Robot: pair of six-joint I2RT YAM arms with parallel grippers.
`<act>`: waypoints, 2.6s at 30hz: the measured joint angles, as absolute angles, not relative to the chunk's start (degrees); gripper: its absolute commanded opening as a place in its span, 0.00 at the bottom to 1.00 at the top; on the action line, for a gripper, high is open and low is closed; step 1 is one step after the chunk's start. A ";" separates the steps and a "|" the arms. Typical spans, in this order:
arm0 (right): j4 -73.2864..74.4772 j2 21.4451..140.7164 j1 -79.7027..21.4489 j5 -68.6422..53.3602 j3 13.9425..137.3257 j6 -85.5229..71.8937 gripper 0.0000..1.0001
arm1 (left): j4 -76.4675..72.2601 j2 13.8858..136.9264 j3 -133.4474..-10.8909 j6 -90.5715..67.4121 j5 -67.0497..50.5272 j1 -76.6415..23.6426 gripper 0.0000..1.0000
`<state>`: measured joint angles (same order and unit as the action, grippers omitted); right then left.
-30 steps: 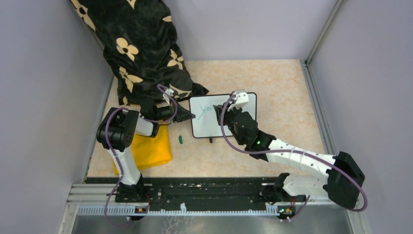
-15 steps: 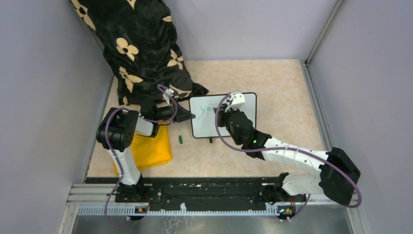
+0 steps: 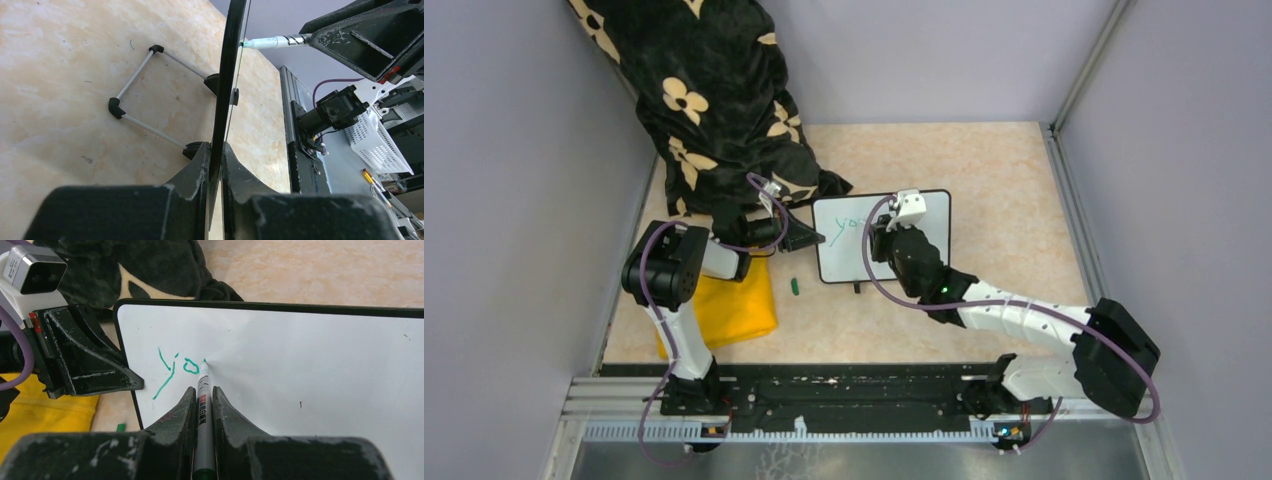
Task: Write a sentence on the whiteboard
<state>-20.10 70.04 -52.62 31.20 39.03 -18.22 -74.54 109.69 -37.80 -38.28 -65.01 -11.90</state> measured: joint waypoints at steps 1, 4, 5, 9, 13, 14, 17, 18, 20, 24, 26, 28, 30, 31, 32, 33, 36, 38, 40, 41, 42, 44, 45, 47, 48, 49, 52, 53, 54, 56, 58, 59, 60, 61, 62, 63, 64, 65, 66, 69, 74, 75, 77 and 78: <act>-20.12 70.04 -52.62 31.18 38.98 -18.24 0.00 | -74.50 109.69 -37.80 -38.26 -65.01 -11.90 0.00; -20.12 70.04 -52.62 31.18 38.98 -18.31 0.00 | -74.50 109.69 -37.80 -38.26 -65.01 -11.90 0.00; -20.12 70.04 -52.62 31.18 38.98 -18.48 0.00 | -74.48 109.71 -37.80 -38.26 -65.01 -11.90 0.00; -20.23 70.04 -52.58 31.18 38.54 -18.98 0.00 | -74.43 109.69 -37.80 -38.24 -64.99 -11.90 0.00; -20.27 70.02 -52.58 31.11 38.09 -19.57 0.00 | -74.17 109.69 -37.80 -38.09 -64.99 -11.90 0.00; -20.47 69.93 -52.58 31.11 37.87 -19.66 0.00 | -74.15 109.69 -37.80 -38.06 -64.99 -11.90 0.00; -20.34 69.54 -52.58 30.89 36.97 -19.99 0.00 | -74.11 109.69 -37.80 -38.00 -64.97 -11.90 0.00; -20.32 69.32 -52.58 30.87 36.56 -20.16 0.00 | -74.11 109.69 -37.80 -37.95 -64.99 -11.90 0.00; -20.16 68.88 -52.58 30.81 35.94 -20.45 0.00 | -74.11 109.69 -37.80 -37.89 -64.99 -11.90 0.00; -19.68 68.10 -52.58 30.85 35.18 -20.75 0.00 | -74.08 109.69 -37.82 -37.87 -64.99 -11.90 0.00; -19.53 67.88 -52.58 30.94 35.07 -20.78 0.00 | -74.08 109.69 -37.85 -37.87 -64.99 -11.90 0.00; -19.11 67.57 -52.58 31.03 34.85 -20.80 0.00 | -74.00 109.69 -37.95 -37.87 -65.01 -11.90 0.00; -18.90 67.44 -52.47 31.05 34.83 -20.80 0.00 | -73.91 109.69 -38.09 -37.87 -65.10 -11.92 0.00; -18.81 67.42 -52.40 31.05 34.83 -20.80 0.00 | -73.87 109.69 -38.13 -37.87 -65.10 -11.92 0.00; -18.79 67.35 -52.36 31.05 34.83 -20.78 0.00 | -73.80 109.69 -38.13 -37.87 -65.10 -11.92 0.00; -18.68 67.22 -52.31 31.05 34.83 -20.75 0.00 | -73.76 109.69 -38.13 -37.87 -65.10 -11.92 0.00; -18.41 67.00 -52.25 31.20 34.83 -20.73 0.00 | -73.71 109.69 -38.15 -37.85 -65.12 -11.92 0.00; -18.33 66.87 -52.18 31.27 34.83 -20.69 0.00 | -73.69 109.69 -38.20 -37.85 -65.17 -11.92 0.00; -18.28 66.76 -51.96 31.35 34.83 -20.67 0.00 | -73.69 109.69 -38.22 -37.85 -65.17 -11.92 0.00; -18.28 66.74 -51.94 31.38 34.83 -20.67 0.00 | -73.69 109.69 -38.22 -37.85 -65.17 -11.92 0.00; -18.28 66.74 -51.94 31.38 34.83 -20.64 0.00 | -73.69 109.69 -38.24 -37.85 -65.17 -11.92 0.00; -18.28 66.74 -51.94 31.38 34.83 -20.62 0.00 | -73.67 109.69 -38.24 -37.82 -65.17 -11.92 0.00; -18.28 66.74 -51.92 31.38 34.85 -20.62 0.00 | -73.67 109.69 -38.24 -37.82 -65.17 -11.92 0.00; -18.31 66.74 -51.90 31.38 34.83 -20.58 0.00 | -73.67 109.69 -38.24 -37.82 -65.17 -11.92 0.00; -18.31 66.74 -51.86 31.35 34.85 -20.58 0.00 | -73.67 109.69 -38.24 -37.82 -65.17 -11.92 0.00; -18.31 66.74 -51.83 31.35 34.85 -20.58 0.00 | -73.67 109.69 -38.24 -37.85 -65.17 -11.92 0.00; -18.33 66.74 -51.72 31.35 34.87 -20.53 0.00 | -73.67 109.69 -38.24 -37.82 -65.17 -11.92 0.00; -18.35 66.74 -51.68 31.33 34.92 -20.49 0.00 | -73.67 109.69 -38.24 -37.82 -65.17 -11.92 0.00; -18.37 66.74 -51.62 31.33 34.94 -20.40 0.00 | -73.67 109.69 -38.24 -37.82 -65.17 -11.92 0.00; -18.39 66.74 -51.57 31.33 34.98 -20.12 0.00 | -73.67 109.69 -38.28 -37.82 -65.17 -11.92 0.00; -18.39 66.76 -51.57 31.33 35.05 -19.92 0.00 | -73.67 109.69 -38.37 -37.80 -65.17 -11.92 0.00; -18.41 66.81 -51.57 31.33 35.05 -19.84 0.00 | -73.67 109.69 -38.37 -37.80 -65.17 -11.92 0.00; -18.41 66.81 -51.57 31.33 35.05 -19.66 0.00 | -73.65 109.69 -38.37 -37.80 -65.17 -11.92 0.00; -18.41 66.83 -51.57 31.33 35.05 -19.55 0.00 | -73.65 109.69 -38.37 -37.78 -65.17 -11.92 0.00; -18.41 66.85 -51.57 31.33 35.07 -19.53 0.00 | -73.65 109.69 -38.37 -37.78 -65.17 -11.92 0.00; -18.41 66.87 -51.57 31.33 35.11 -19.51 0.00 | -73.65 109.69 -38.37 -37.78 -65.17 -11.92 0.00; -18.37 66.96 -51.57 31.33 35.33 -19.46 0.00 | -73.63 109.69 -38.37 -37.76 -65.17 -11.92 0.00; -18.46 67.02 -51.51 31.35 35.59 -19.46 0.00 | -73.63 109.69 -38.37 -37.74 -65.17 -11.92 0.00; -18.61 67.13 -51.44 31.40 35.81 -19.38 0.00 | -73.65 109.69 -38.37 -37.71 -65.17 -11.92 0.00; -18.83 67.18 -51.16 31.42 36.18 -19.07 0.00 | -73.63 109.69 -38.37 -37.67 -65.17 -11.92 0.00; -18.98 67.70 -50.87 31.40 36.88 -18.87 0.00 | -73.52 109.69 -38.37 -37.65 -65.17 -11.92 0.00; -19.07 67.77 -50.85 31.40 36.91 -18.79 0.00 | -73.47 109.69 -38.37 -37.65 -65.17 -11.92 0.00; -19.29 67.94 -50.83 31.42 36.93 -18.57 0.00 | -73.45 109.69 -38.37 -37.65 -65.14 -11.92 0.00; -19.29 68.03 -50.83 31.40 37.01 -18.55 0.00 | -73.43 109.69 -38.37 -37.63 -65.14 -11.92 0.00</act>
<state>-19.29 68.03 -50.83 31.40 37.01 -18.55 -73.43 109.69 -38.37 -37.63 -65.14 -11.92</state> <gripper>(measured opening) 0.124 0.134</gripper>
